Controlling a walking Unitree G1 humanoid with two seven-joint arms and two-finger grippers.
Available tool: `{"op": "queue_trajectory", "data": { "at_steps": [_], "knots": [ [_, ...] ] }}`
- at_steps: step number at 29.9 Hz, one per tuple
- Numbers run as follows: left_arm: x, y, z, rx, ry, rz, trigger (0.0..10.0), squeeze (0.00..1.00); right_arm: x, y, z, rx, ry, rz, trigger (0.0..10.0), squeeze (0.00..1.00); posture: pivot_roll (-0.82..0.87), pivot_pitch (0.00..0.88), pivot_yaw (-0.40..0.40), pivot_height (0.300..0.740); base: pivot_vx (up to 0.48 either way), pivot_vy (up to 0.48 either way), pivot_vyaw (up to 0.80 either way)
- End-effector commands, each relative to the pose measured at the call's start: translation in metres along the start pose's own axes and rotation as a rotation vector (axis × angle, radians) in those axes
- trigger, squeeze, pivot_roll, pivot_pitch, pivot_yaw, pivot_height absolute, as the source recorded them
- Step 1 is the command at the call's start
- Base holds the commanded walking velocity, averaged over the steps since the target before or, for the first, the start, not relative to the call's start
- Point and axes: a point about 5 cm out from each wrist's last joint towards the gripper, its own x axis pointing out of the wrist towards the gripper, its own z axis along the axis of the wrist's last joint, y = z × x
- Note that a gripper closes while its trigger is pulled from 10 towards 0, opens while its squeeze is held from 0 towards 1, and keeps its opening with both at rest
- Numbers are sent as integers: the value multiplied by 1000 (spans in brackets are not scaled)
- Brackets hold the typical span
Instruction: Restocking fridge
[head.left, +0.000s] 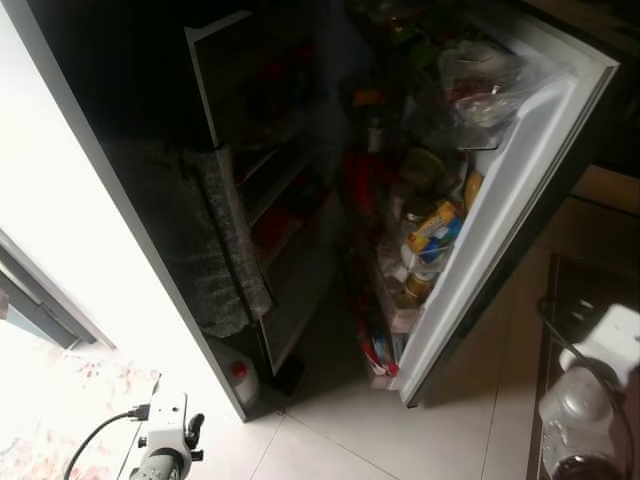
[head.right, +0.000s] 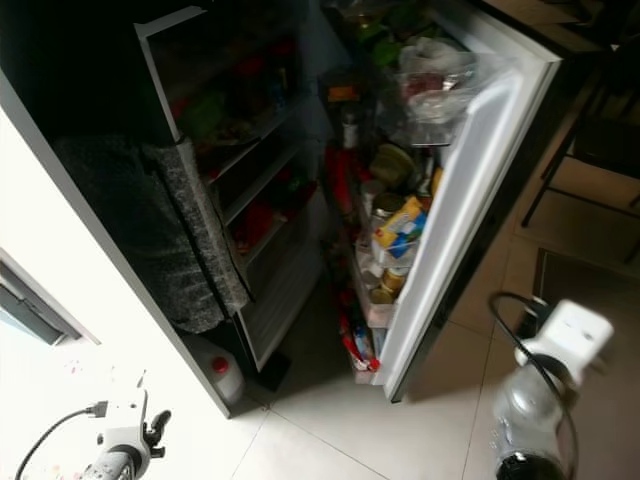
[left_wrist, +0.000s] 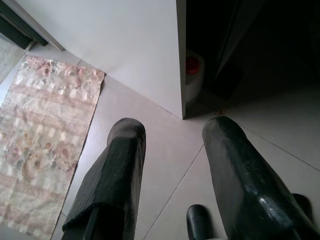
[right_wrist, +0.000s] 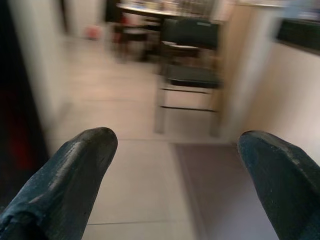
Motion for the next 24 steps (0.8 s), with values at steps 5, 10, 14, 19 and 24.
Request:
{"op": "queue_trajectory", "data": {
  "at_steps": [5, 10, 14, 19, 24],
  "knots": [
    [-2, 3, -8, 14, 34, 11, 10000, 0, -5, 26, -5, 24, 41, 171, 10000, 0, -27, 49, 14, 740, 0, 0, 0],
    [-3, 4, -10, 16, 39, 12, 10000, 0, -4, 27, -3, 36, 31, 172, 10000, 0, -27, 49, 14, 740, 0, 0, 0],
    [-4, 3, -10, 22, 40, 8, 10000, 0, -4, 30, -4, 43, 33, 193, 10000, 0, -25, 47, 15, 740, 0, 0, 0],
    [-3, 3, -10, 29, 41, 5, 10000, 0, -5, 40, -4, 52, 38, 244, 10000, 0, -22, 44, 16, 740, 0, 0, 0],
    [-2, 2, -7, 37, 37, 1, 10000, 0, -8, 77, 4, 131, 68, 477, 10000, 0, -19, 32, 16, 740, 0, 0, 0]
  ]
}}
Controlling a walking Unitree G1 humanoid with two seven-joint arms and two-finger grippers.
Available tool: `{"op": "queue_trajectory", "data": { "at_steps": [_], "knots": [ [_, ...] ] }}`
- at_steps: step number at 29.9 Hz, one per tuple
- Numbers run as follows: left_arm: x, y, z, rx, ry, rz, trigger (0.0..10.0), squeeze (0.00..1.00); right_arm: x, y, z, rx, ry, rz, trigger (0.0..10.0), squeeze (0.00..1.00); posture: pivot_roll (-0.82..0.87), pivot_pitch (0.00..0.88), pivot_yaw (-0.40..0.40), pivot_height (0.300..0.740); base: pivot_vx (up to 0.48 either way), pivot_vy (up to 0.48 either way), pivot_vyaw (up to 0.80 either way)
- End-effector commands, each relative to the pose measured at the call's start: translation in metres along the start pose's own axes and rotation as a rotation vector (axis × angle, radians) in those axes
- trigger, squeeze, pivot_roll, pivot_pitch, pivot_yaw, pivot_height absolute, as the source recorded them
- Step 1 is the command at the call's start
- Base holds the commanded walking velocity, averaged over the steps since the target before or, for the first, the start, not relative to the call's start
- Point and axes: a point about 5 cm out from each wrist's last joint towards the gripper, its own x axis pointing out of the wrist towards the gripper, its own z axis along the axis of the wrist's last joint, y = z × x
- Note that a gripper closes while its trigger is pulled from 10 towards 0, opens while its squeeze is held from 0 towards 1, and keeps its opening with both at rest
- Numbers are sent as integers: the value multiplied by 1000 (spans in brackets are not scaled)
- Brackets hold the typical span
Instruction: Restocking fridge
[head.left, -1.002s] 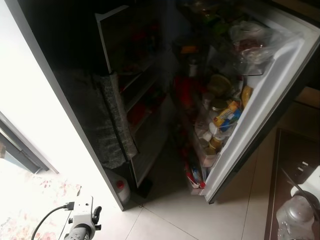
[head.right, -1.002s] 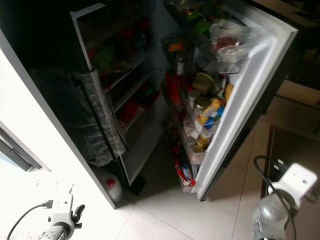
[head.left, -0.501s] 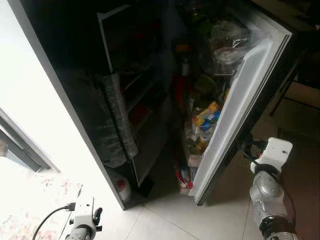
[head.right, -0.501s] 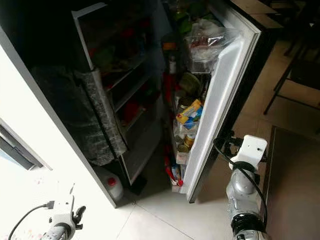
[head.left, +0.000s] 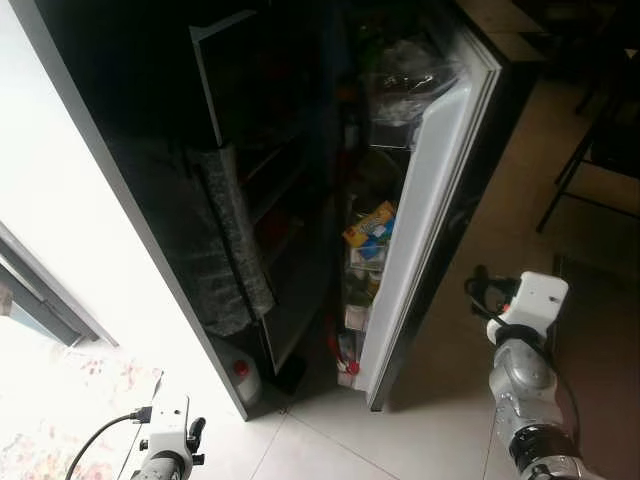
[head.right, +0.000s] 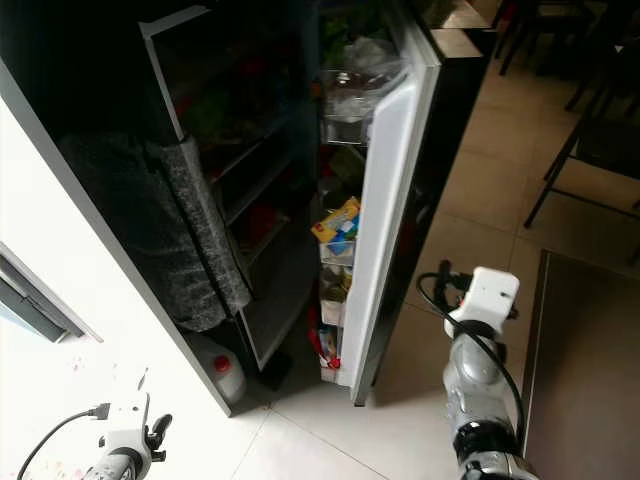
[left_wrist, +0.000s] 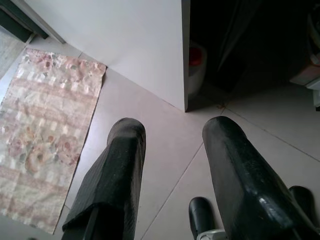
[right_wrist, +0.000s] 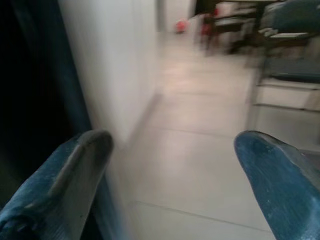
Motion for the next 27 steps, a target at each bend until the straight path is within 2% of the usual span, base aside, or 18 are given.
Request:
{"op": "queue_trajectory", "data": {
  "at_steps": [1, 3, 9, 16, 19, 27],
  "knots": [
    [0, 2, -2, 24, 15, 4, 10000, 0, 2, 12, -1, 22, 19, 78, 10000, 0, -19, 32, 16, 740, 0, 0, 0],
    [0, 2, -2, 25, 14, 3, 10000, 0, 6, 27, 3, 15, 14, 174, 10000, 0, -19, 32, 16, 740, 0, 0, 0],
    [0, 1, -2, 26, 12, 4, 10000, 0, 13, 47, 11, 27, 9, 280, 10000, 0, -11, 19, 12, 740, 0, 0, 0],
    [-1, 1, -3, 29, 12, 8, 10000, 0, 17, 63, 19, 70, -16, 362, 10000, 0, -10, 26, 11, 740, 0, 0, 0],
    [-1, 1, -3, 35, 12, 6, 10000, 0, 16, 73, 20, 98, -20, 443, 10000, 0, -11, 31, 11, 740, 0, 0, 0],
    [-1, -1, -4, 45, 18, 0, 10000, 0, 10, 88, 18, 136, -9, 592, 10000, 0, -11, 37, 9, 740, 0, 0, 0]
  ]
}}
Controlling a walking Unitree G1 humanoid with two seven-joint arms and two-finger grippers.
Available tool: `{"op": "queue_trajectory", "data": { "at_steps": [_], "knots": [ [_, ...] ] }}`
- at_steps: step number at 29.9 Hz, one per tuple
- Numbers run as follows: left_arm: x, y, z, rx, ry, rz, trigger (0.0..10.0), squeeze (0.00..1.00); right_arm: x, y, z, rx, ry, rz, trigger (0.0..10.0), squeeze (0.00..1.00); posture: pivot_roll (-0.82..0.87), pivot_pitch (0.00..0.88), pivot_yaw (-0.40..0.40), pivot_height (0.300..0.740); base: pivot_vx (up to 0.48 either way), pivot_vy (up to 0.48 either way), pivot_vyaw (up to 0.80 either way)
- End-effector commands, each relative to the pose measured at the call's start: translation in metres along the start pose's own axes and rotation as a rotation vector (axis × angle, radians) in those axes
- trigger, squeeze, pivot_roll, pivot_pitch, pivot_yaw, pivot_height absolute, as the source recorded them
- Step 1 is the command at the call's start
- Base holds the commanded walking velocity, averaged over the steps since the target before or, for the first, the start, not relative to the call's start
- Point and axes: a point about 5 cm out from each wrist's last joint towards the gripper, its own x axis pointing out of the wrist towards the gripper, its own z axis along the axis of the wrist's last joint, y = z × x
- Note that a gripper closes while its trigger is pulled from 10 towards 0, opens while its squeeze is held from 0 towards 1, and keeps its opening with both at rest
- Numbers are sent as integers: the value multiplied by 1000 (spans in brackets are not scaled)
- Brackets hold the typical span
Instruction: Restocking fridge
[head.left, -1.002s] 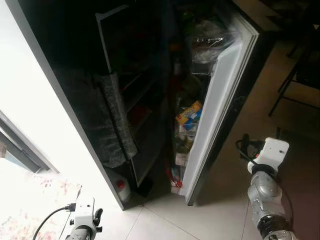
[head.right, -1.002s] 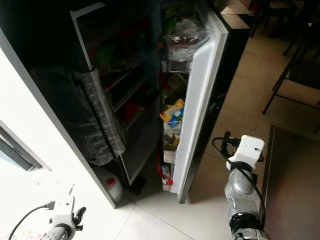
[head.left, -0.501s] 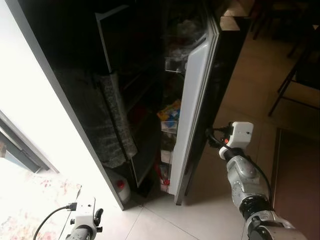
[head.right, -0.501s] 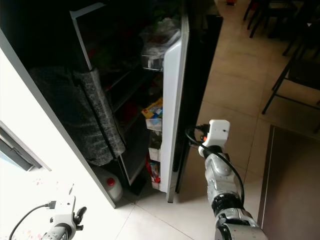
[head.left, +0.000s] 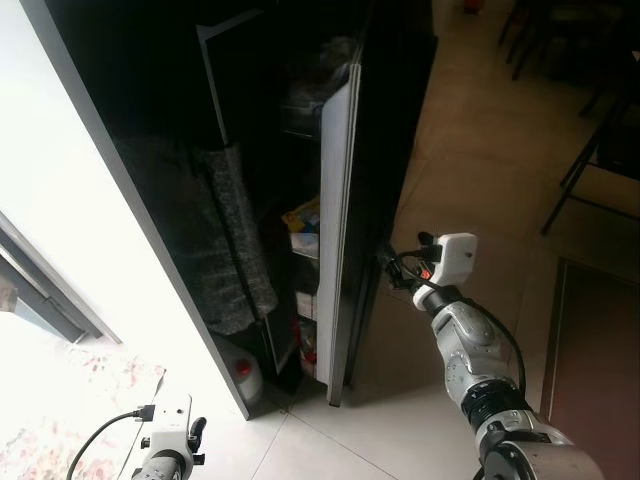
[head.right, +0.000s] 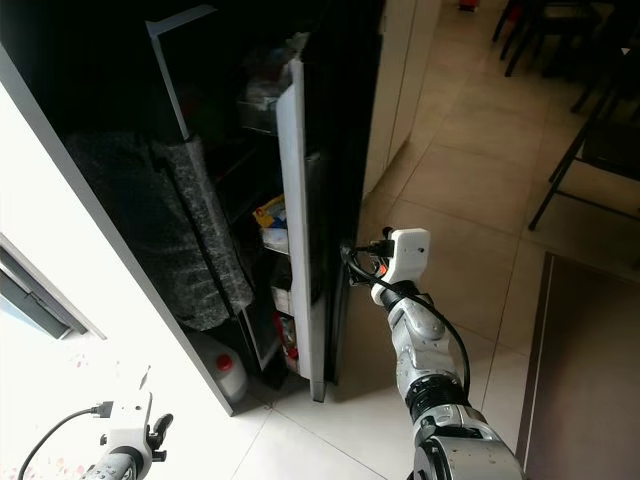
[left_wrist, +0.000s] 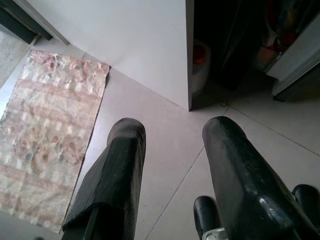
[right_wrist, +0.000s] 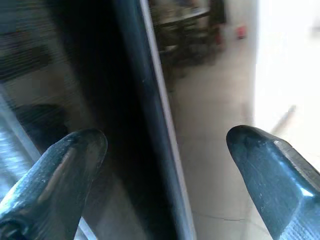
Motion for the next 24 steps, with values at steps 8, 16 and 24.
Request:
{"op": "queue_trajectory", "data": {
  "at_steps": [8, 16, 24],
  "knots": [
    [-2, -1, -7, 18, 24, 0, 10000, 0, 2, 12, -3, 27, 6, 102, 10000, 0, -11, 39, 10, 740, 0, 0, 0],
    [-2, -1, -5, 13, 14, -3, 10000, 0, 2, 13, -4, 30, 9, 114, 10000, 0, -10, 39, 11, 740, 0, 0, 0],
    [-2, -1, -6, -13, 14, 7, 10000, 0, -1, 13, -12, 6, 60, 110, 10000, 0, -11, 39, 8, 740, 0, 0, 0]
  ]
}}
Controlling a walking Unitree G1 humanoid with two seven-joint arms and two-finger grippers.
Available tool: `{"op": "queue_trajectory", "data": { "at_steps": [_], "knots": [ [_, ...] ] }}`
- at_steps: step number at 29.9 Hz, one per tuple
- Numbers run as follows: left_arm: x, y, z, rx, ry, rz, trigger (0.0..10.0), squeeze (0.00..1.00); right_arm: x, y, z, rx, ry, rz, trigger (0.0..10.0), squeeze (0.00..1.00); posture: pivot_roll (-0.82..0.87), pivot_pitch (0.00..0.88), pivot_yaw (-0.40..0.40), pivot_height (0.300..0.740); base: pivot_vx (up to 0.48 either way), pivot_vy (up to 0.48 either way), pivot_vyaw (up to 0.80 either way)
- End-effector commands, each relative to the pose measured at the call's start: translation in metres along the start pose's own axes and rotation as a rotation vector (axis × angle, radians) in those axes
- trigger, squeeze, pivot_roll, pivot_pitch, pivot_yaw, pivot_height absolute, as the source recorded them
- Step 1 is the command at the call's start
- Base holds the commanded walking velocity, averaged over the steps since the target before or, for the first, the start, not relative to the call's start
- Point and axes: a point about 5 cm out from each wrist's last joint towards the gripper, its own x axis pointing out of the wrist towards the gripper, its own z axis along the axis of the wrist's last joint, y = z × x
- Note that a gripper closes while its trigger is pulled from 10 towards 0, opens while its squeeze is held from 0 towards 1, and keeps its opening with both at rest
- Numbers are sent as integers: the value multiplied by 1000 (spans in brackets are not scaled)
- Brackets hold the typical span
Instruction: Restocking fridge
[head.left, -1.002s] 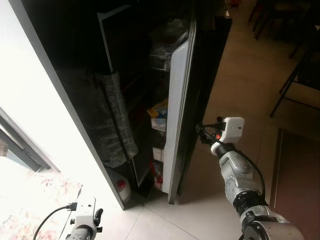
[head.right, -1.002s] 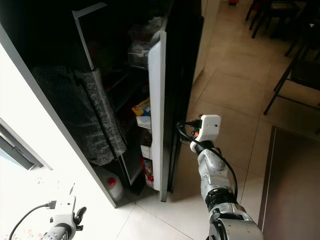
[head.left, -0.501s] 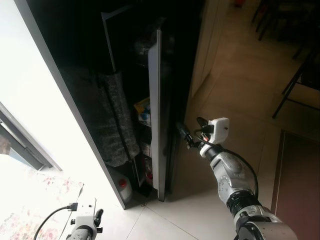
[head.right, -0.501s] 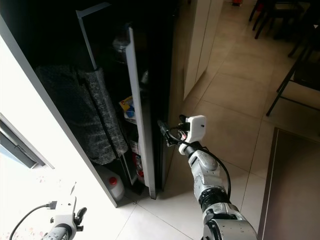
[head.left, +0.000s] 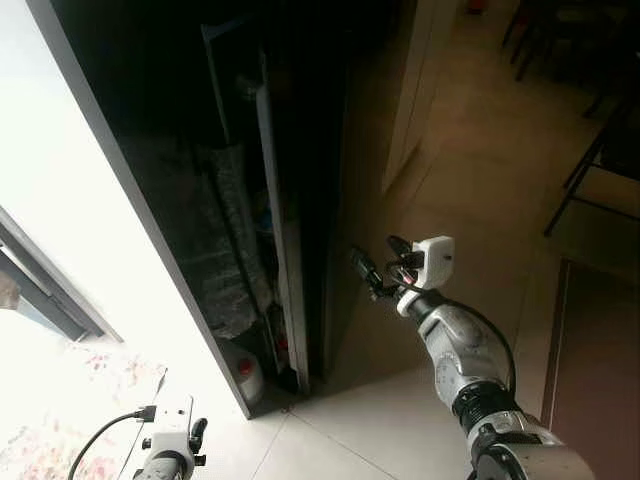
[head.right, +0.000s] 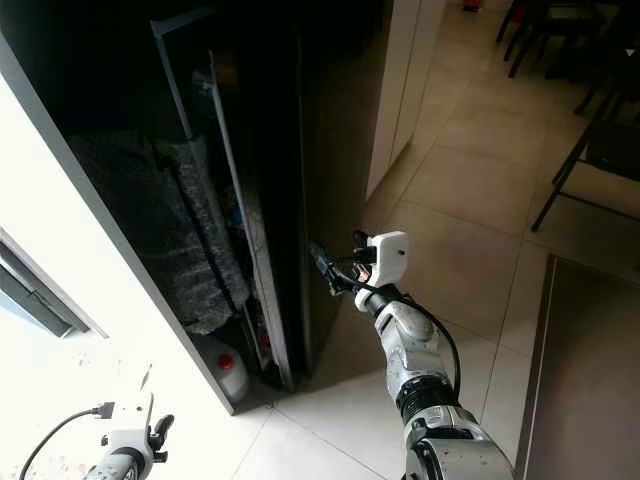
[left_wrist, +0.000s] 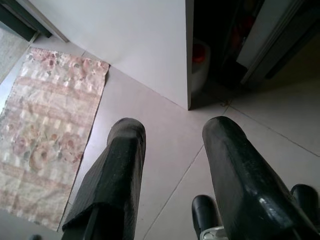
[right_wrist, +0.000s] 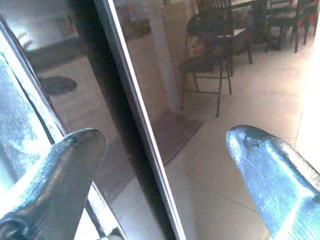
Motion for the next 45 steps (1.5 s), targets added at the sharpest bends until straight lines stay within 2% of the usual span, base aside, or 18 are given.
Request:
{"op": "queue_trajectory", "data": {
  "at_steps": [1, 7, 12, 19, 37, 45],
  "knots": [
    [-2, 1, -5, -5, 12, 9, 10000, 0, -3, -1, -5, -4, 27, -20, 10000, 0, -11, 39, 8, 740, 0, 0, 0],
    [-3, 3, -9, -33, 36, 28, 10000, 0, -6, -1, -9, 16, 14, -57, 10000, 0, -7, 37, 8, 740, 0, 0, 0],
    [-5, 8, -13, -23, 53, 43, 10000, 0, -11, -4, -13, 30, 15, -94, 10000, 0, -6, 25, 5, 740, 0, 0, 0],
    [-4, 9, -12, -32, 57, 45, 10000, 0, -12, -5, -12, -2, 10, -95, 10000, 0, -7, 18, 5, 740, 0, 0, 0],
    [-6, 9, -17, -40, 75, 35, 10000, 0, -14, -10, -10, -6, -8, -140, 10000, 0, -2, 27, 10, 740, 0, 0, 737],
    [-6, 8, -17, -36, 76, 33, 10000, 0, -14, -13, -9, 0, -5, -162, 10000, 0, 1, 35, 14, 740, 0, 0, 0]
  ]
}}
